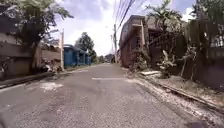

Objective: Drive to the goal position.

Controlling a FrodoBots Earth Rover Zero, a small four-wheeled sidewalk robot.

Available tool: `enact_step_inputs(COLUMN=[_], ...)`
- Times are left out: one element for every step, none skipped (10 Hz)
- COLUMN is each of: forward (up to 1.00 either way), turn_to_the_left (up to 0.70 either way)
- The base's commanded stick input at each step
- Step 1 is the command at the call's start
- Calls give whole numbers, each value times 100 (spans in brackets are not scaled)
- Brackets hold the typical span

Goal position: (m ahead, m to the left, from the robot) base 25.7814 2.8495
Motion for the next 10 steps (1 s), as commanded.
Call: enact_step_inputs(forward=[70, 70, 70, 70, 70, 70, 70, 70, 70, 70], turn_to_the_left=[0, 0, 0, 0, 0, 0, 0, 0, 0, 0])
